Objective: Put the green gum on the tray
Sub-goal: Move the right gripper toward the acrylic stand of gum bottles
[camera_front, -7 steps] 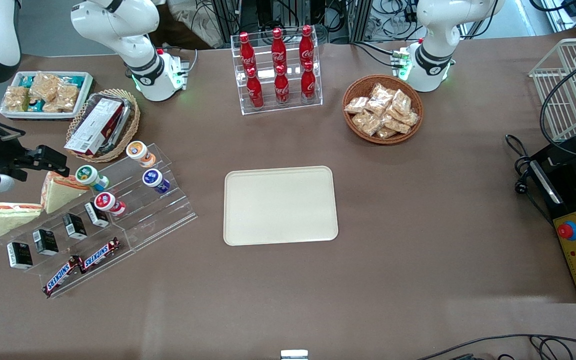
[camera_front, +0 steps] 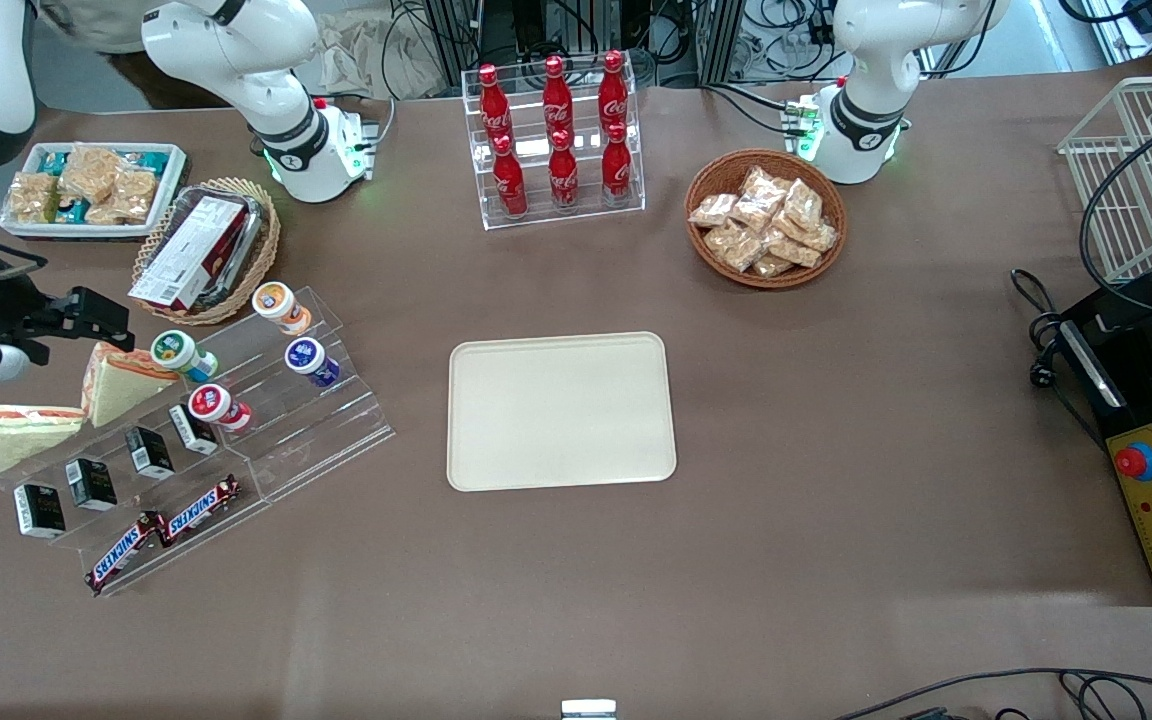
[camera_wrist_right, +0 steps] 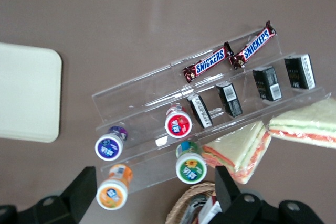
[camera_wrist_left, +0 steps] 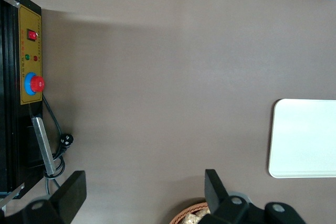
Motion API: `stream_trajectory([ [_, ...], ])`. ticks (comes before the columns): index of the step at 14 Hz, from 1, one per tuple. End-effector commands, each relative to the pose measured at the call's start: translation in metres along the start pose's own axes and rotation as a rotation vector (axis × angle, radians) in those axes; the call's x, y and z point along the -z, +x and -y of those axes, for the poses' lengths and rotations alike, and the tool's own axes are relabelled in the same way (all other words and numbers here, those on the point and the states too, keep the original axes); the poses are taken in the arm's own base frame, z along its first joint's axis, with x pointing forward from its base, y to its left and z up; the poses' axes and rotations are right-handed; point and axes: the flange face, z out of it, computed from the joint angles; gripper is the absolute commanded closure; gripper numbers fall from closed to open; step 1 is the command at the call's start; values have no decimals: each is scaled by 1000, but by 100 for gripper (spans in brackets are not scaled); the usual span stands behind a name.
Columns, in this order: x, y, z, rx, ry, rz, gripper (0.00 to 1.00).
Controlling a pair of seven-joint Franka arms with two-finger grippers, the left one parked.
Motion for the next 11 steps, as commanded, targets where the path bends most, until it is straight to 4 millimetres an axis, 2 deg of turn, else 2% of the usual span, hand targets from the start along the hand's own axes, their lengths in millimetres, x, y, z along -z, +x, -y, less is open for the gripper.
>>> stream_trajectory([
  [1,0,-10,-24,67,16,19,0],
  [3,-10,-23,-32,51,29,46,0],
  [5,-26,-40,-30,56,32,35,0],
  [8,-69,-69,-31,96,28,-24,0],
  [11,-119,-89,-48,97,32,-38,0],
])
